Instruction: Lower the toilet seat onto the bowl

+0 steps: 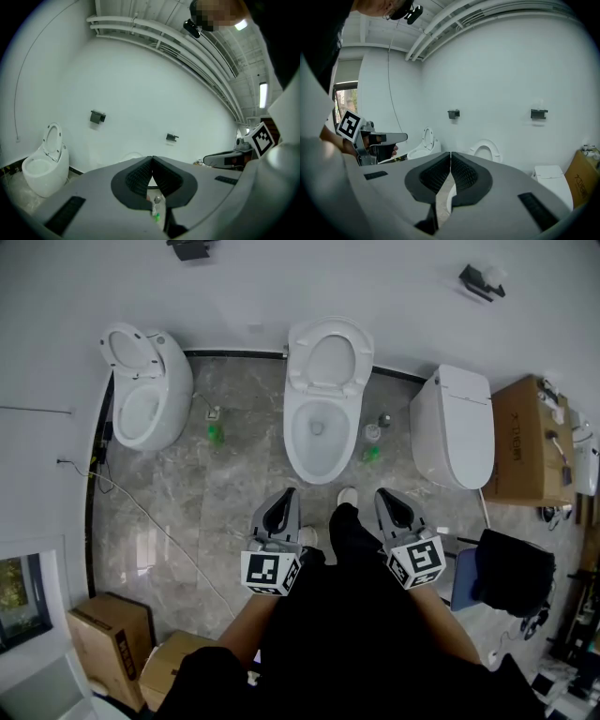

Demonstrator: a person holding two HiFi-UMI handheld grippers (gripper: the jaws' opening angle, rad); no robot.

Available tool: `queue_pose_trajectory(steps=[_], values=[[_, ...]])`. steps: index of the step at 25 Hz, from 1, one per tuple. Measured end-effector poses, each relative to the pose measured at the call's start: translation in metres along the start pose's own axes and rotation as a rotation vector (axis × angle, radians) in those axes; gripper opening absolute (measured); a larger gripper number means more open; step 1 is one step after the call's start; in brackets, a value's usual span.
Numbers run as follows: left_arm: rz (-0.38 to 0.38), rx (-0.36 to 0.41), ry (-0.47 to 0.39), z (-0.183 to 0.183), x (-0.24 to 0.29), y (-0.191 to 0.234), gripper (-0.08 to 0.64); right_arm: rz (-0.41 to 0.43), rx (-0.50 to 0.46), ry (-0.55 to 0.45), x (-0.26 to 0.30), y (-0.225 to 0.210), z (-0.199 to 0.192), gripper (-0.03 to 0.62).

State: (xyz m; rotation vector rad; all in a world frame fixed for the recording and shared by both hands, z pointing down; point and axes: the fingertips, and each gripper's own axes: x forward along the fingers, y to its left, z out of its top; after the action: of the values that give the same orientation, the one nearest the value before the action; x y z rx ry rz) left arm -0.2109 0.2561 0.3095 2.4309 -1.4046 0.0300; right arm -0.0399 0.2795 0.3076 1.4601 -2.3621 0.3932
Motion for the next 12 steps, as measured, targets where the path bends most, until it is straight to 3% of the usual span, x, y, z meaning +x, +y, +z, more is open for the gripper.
queue_pose_trajectory(steps=[6,12], values=[[0.038,0.037,0.009,0.002,0.029,0.010,0.014,0.035,-0.019,-0.022,0.033,-0.020,0.019,0.031],[0.077,0.061,0.013,0.016,0.087,0.027,0.014,0.052,-0.017,-0.052,0.083,-0.068,0.042,0.031]])
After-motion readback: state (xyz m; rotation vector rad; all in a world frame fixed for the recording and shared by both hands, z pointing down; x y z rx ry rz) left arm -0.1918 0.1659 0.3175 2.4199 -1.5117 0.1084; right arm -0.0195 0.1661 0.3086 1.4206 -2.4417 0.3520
